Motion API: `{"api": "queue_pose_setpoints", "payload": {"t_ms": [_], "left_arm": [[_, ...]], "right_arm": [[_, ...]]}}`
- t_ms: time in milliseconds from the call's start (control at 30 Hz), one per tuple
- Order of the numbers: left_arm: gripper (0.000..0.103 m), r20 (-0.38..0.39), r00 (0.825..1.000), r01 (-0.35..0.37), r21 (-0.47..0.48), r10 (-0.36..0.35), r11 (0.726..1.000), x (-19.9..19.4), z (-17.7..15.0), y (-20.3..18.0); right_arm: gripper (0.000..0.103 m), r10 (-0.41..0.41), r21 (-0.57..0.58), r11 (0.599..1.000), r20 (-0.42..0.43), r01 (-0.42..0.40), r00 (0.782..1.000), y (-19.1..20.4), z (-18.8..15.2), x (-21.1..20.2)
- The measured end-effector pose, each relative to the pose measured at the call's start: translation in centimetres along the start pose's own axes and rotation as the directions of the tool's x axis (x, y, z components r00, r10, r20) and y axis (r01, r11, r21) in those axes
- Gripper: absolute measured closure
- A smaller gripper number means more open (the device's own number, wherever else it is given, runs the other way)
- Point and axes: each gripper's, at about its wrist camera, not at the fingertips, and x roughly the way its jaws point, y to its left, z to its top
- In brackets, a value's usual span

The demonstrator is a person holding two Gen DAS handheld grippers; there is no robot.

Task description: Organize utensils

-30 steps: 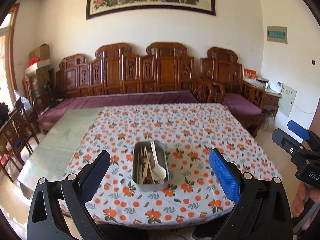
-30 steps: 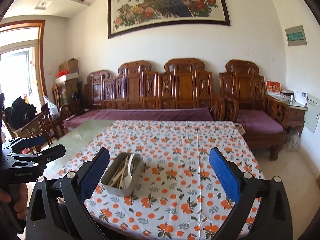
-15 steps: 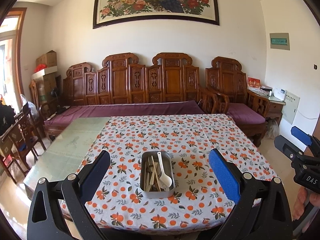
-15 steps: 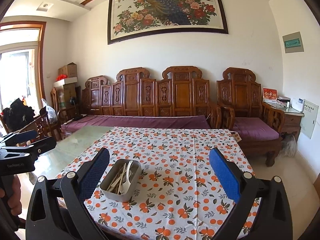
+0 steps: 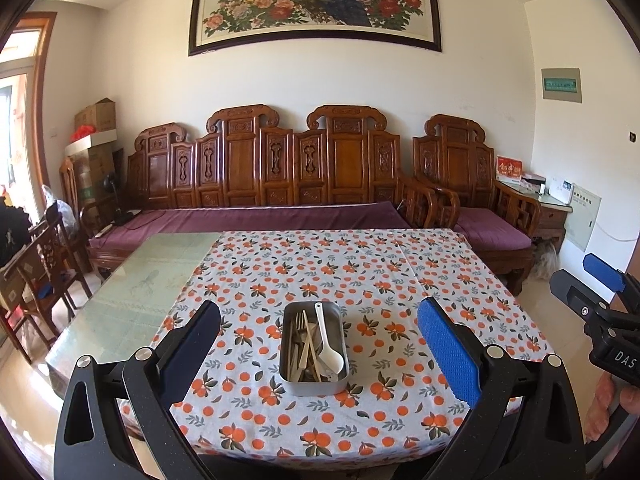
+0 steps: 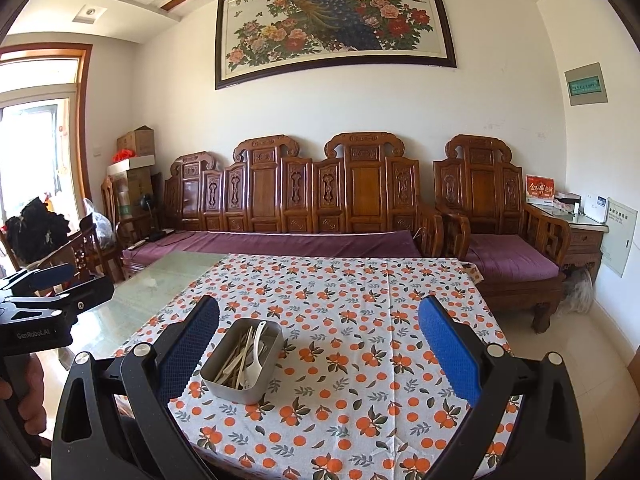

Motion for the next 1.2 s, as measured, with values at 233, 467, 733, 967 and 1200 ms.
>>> {"api": "queue_pose_setpoints", "payload": {"t_ms": [233, 467, 733, 967, 1200], "left_arm": [[0.008, 0.003, 1.0, -0.001, 0.0, 0.001, 1.0, 0.1, -0.06, 0.18], [0.008, 0.0, 1.0, 0.0, -0.002, 0.0, 1.0, 0.18, -0.16, 0.21], [0.008, 0.002, 1.0, -0.001, -0.003, 0.001, 1.0, 0.15, -0.16, 0.25], [0.008, 0.005, 1.0, 0.002, -0.001, -0.002, 1.0, 0.05, -0.16, 0.26], [0.008, 0.006, 1.0, 0.002, 0.001, -0.002, 1.0, -0.05, -0.04, 0.27]], "right_arm": [[0.003, 0.001, -0.001, 1.0, 0.0, -0.001, 1.0, 0.09, -0.02, 0.09], [0.003, 0.001, 0.002, 1.0, -0.002, -0.001, 1.0, 0.09, -0.03, 0.1], [0.003, 0.002, 0.002, 1.0, -0.001, -0.002, 1.0, 0.09, 0.06, 0.13], [0.003, 0.001, 0.001, 1.0, -0.001, -0.001, 1.0, 0.1, 0.04, 0.12], [0.003, 0.002, 0.001, 1.0, -0.001, -0.002, 1.0, 0.1, 0.01, 0.11]]}}
